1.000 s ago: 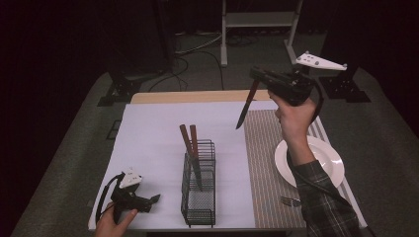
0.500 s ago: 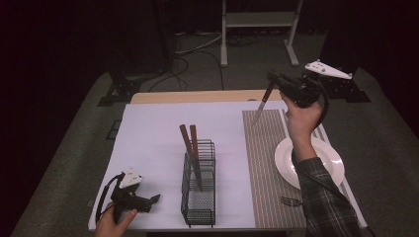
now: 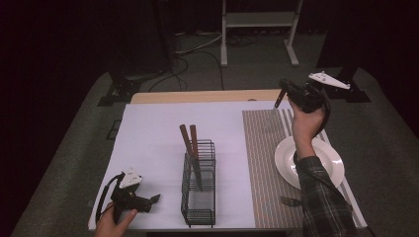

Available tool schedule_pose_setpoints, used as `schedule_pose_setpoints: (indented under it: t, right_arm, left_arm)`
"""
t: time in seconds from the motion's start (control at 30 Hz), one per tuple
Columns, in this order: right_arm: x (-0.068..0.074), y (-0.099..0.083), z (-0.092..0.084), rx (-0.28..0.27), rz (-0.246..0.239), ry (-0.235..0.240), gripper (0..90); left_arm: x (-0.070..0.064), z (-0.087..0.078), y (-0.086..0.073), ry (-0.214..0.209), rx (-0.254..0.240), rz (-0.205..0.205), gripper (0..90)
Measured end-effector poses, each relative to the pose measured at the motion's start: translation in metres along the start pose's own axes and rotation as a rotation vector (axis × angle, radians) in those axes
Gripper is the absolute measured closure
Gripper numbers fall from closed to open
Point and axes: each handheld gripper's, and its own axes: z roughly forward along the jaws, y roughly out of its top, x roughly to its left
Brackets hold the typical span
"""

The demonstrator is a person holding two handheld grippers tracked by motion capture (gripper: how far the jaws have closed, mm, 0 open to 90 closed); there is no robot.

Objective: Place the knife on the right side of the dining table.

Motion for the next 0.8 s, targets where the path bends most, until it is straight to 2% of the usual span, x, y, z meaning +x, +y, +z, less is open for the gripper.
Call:
schedule_pose_setpoints:
  t: [0.27,0.8]
  right_arm:
    - [-0.014,-0.015,0.003,0.013,0.007,-0.061,79.5]
    - [-0.023,-0.029,0.003,0.024,0.028,-0.089,79.4]
  left_arm:
    - [0.0,0.0,0.0,0.0,0.0,0.0,0.0]
    - [0.0,0.0,0.0,0.0,0.0,0.0,0.0]
